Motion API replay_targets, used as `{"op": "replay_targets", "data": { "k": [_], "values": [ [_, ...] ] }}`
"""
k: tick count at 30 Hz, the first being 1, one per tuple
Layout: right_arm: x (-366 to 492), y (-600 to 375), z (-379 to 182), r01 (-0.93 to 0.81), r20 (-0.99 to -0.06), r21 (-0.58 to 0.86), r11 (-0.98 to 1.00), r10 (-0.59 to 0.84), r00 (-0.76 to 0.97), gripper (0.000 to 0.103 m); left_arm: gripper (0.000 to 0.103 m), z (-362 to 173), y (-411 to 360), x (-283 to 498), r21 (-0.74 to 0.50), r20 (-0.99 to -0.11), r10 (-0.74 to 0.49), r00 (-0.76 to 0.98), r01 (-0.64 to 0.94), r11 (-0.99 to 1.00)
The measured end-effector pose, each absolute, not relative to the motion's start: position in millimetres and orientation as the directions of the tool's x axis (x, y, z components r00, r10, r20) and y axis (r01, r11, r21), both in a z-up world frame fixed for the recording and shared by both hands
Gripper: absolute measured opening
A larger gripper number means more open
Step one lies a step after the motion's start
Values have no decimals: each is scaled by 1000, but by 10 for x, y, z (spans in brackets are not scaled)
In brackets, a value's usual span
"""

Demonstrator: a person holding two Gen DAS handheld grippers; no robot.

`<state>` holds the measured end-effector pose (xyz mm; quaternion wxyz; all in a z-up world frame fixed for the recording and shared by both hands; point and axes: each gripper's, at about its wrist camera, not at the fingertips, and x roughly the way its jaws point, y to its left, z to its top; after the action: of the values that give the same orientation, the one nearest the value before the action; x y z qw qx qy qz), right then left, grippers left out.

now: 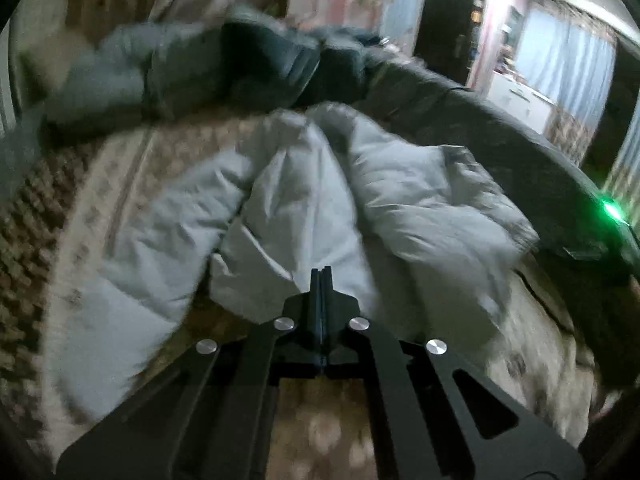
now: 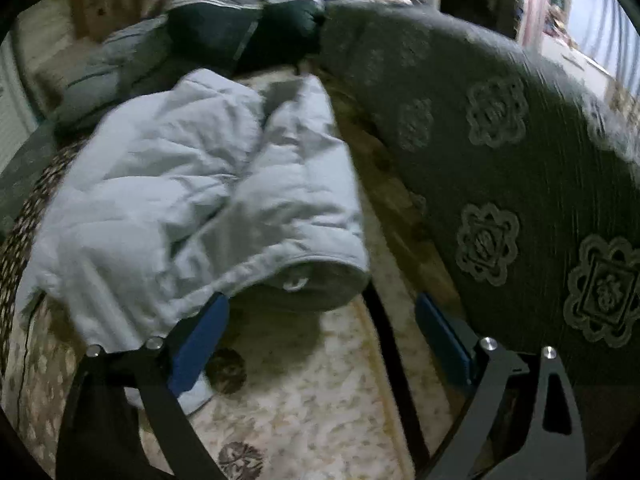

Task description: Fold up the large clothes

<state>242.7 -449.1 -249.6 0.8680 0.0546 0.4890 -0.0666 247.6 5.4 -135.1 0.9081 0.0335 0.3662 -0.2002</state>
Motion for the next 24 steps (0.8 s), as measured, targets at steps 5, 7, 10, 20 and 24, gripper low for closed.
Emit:
{"op": "replay_targets", "data": {
  "k": [5,7,10,20,24],
  "values": [
    [2274,-4203,-2461,132,-865,84,988,6,501,94,0,-1310,37,2241,99,-724,-195,661,380,919],
    [2206,-4074,-2412,110,-863,58,992,-5,506,94,13,-1422,16,2375,77,-723,-196,662,359,930],
    [2104,-4032,-2317,90,-852,30,995,-22,522,94,92,-1695,-77,2594,81,-717,-152,680,298,951],
    [2272,-4428,-2559,196,-873,10,981,-87,480,94,100,-2564,-657,3318,216,-765,9,644,244,945],
    [2400,-4461,-2599,200,-875,21,980,-79,478,94,82,-2893,-763,3704,220,-813,37,581,248,943]
  ]
}}
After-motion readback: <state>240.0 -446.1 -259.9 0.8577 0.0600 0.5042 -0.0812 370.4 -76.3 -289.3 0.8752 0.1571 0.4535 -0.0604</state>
